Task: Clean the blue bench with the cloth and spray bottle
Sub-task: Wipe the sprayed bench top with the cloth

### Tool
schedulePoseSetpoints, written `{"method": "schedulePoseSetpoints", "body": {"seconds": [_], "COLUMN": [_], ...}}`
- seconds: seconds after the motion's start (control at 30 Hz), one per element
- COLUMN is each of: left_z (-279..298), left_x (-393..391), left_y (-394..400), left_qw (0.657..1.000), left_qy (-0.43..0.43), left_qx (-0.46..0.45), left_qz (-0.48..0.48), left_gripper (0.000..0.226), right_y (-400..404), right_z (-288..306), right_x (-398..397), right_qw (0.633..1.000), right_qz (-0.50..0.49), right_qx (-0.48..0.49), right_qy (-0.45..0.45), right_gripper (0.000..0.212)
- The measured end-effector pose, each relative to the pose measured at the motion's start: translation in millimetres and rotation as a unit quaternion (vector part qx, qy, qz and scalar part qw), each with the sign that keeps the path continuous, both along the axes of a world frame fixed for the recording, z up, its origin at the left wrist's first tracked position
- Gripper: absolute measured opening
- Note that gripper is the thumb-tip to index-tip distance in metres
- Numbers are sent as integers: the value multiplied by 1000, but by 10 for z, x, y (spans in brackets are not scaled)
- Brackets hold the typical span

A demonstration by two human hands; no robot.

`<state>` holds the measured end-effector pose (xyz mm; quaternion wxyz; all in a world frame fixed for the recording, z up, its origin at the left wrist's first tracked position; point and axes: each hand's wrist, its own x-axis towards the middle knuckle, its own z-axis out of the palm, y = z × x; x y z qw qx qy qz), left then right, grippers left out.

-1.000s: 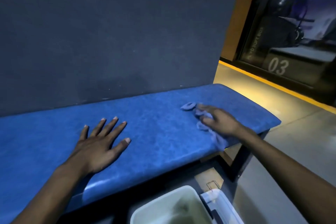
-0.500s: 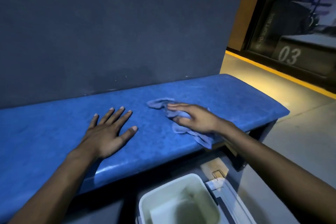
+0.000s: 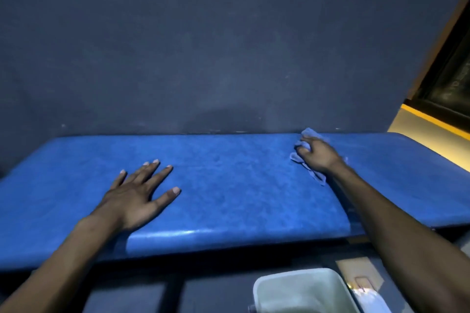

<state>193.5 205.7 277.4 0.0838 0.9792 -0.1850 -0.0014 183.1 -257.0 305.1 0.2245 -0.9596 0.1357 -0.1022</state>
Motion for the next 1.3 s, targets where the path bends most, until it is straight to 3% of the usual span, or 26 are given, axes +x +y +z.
{"method": "schedulePoseSetpoints", "body": {"seconds": [0.1,0.27,0.37,0.47,0.57,0.67,0.77,0.9,1.03,1.17,1.3], "left_z": [-47,-100,-102,-104,-122,-122,-122,-131,-135,-153,-149], "left_x": [43,57,56,51,66,61,62,66,55,48,57], "left_y": [36,45,52,48,56,19,20,45,44,26,4], "left_qw": [1000,999,999,998,998,999,999,998,998,998,998], "left_qy": [-14,-30,-32,-37,-34,-33,-32,-34,-37,-43,-46], "left_qx": [-13,-29,-30,-43,-42,-39,-38,-47,-52,-49,-48], "left_qz": [17,23,17,15,15,18,18,15,14,17,22], "left_gripper": [83,78,77,74,71,71,71,72,71,72,71], "right_y": [678,2005,2191,1704,1056,885,1266,1716,1860,1873,1923], "right_z": [-3,-49,-94,-172,-135,-77,-44,3,-30,-182,-154], "right_x": [387,506,-88,-724,-918,-539,224,966,404,-619,-193], "right_qw": [998,964,937,937,960,979,985,984,968,935,940], "right_qz": [64,266,348,349,279,196,163,174,245,351,332], "right_qx": [-13,-18,1,6,-8,-39,-54,-27,-44,-35,-65], "right_qy": [-5,8,-17,-20,-18,-40,-34,8,-32,-36,-45], "right_gripper": [23,18,43,49,49,40,39,35,25,52,57]}}
